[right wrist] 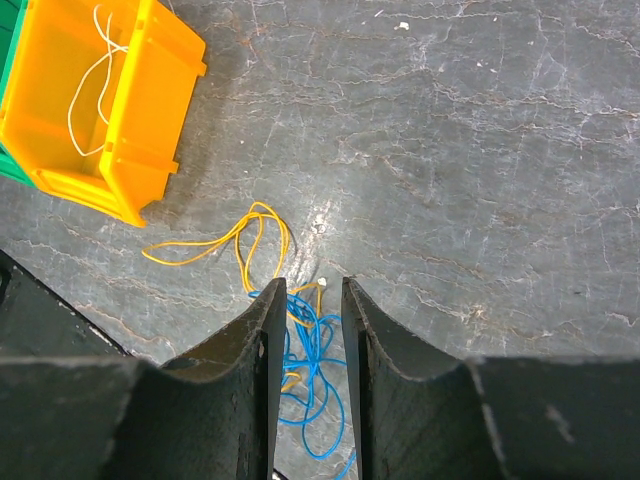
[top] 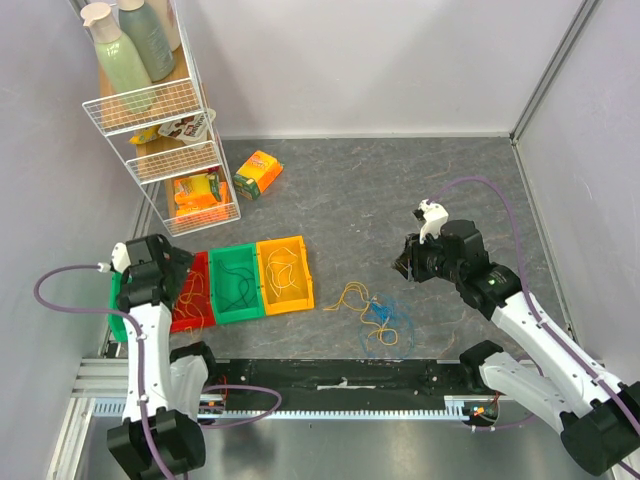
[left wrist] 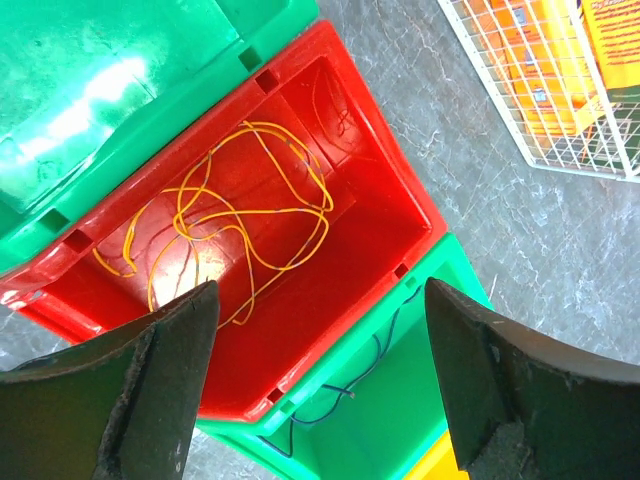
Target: Untangle the cables
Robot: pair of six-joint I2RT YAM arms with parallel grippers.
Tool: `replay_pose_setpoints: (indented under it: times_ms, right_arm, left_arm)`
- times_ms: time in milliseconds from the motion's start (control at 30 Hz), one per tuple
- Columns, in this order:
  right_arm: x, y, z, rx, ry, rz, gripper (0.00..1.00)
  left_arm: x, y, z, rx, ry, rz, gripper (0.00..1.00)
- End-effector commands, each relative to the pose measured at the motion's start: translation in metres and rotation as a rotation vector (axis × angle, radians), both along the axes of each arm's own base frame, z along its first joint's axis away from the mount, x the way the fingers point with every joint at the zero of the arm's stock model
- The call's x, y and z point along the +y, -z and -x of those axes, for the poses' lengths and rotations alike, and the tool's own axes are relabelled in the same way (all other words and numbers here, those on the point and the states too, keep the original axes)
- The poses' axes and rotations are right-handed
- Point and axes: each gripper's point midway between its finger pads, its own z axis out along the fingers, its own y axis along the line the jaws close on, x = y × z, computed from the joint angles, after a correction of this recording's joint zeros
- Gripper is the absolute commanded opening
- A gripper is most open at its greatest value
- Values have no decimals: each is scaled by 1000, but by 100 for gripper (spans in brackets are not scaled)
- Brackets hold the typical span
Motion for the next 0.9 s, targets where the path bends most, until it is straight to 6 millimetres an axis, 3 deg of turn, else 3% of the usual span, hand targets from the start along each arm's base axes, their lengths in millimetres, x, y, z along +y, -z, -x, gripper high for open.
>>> replay_pose_setpoints:
  times_ms: [0, 267, 367, 433, 667, 867]
  right_arm:
    - [7, -17, -6, -49, -24, -28, 36]
    - [10, -17, -4, -51, -40, -45, 36]
    - [12, -16, -4, -41, -51, -46, 37]
    - [13, -12, -4, -25, -58, -43, 37]
    - [11, -13, -4, -27, -46, -36, 38]
    - [14, -16, -2, -33, -66, -47, 38]
  left_arm:
    - [6, -20, 5, 23, -52, -6, 89]
    - [-4, -39, -4, 6, 63, -62, 87]
    - [-19, -44, -14, 14, 154, -109, 86]
    - [-29, -39, -16, 57, 191, -146, 86]
    - [-20, -5, 21, 198, -21, -45, 81]
    - [2, 18, 41, 246, -179, 93, 61]
